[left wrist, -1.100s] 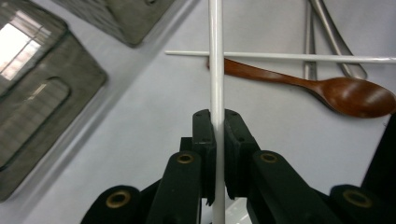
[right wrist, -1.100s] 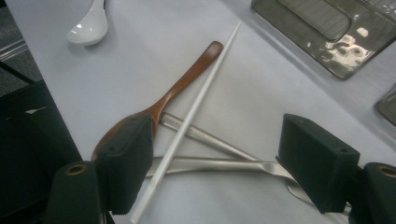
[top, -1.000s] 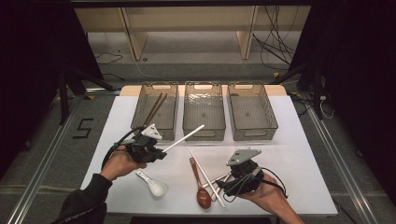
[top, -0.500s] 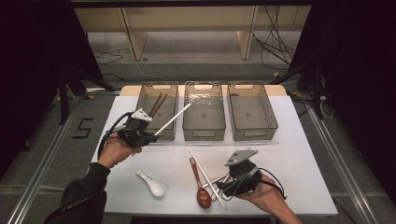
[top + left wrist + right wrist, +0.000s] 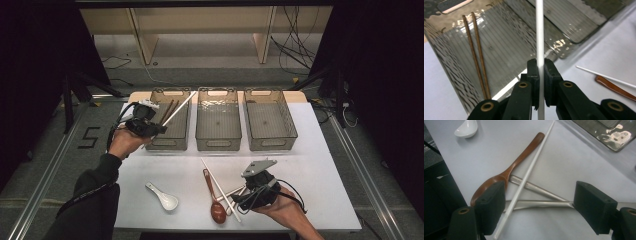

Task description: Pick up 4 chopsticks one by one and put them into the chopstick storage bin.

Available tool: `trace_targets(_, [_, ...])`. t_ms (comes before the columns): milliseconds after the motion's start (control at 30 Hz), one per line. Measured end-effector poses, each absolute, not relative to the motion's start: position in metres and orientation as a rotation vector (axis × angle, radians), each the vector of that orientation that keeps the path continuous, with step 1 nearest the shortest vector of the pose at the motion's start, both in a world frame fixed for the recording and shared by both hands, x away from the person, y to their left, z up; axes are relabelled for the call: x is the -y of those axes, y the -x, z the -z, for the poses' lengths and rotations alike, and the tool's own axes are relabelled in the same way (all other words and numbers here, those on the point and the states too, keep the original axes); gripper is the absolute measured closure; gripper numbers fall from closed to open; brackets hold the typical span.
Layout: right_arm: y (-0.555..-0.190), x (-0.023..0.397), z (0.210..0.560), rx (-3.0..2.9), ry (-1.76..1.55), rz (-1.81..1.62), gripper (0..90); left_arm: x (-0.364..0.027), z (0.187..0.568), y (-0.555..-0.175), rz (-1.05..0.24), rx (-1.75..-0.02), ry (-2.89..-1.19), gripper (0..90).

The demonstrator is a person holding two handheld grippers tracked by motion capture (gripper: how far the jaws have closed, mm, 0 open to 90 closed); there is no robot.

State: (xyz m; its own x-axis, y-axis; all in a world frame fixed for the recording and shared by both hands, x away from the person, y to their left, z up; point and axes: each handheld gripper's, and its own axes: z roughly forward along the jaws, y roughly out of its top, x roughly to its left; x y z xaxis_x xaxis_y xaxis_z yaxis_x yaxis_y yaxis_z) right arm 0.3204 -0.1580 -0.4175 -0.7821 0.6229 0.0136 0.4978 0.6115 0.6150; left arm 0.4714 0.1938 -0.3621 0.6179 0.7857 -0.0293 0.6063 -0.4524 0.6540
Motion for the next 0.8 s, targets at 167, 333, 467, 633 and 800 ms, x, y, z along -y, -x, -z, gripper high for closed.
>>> trace_targets(167, [-0.320,0.159,0.417,-2.634,-0.940,-0.924,26.4,-0.198,0.365,-0.487,-0.386,-1.137,-2.196,84.6])
trace_targets(333, [-0.321,0.159,0.417,-2.635,-0.944,-0.928,26.5,-0.199,0.368,-0.501,-0.390,-1.170,-2.184,84.6])
trace_targets(467, [-0.321,0.159,0.417,-2.637,-0.940,-0.925,26.4,-0.200,0.373,-0.511,-0.384,-1.192,-2.188,84.6])
trace_targets(633, [-0.321,0.159,0.417,-2.640,-0.936,-0.926,26.5,-0.199,0.376,-0.523,-0.393,-1.217,-2.180,84.5])
trace_targets(800, [-0.321,0.159,0.417,-2.645,-0.932,-0.927,26.4,-0.199,0.378,-0.531,-0.397,-1.229,-2.184,84.5])
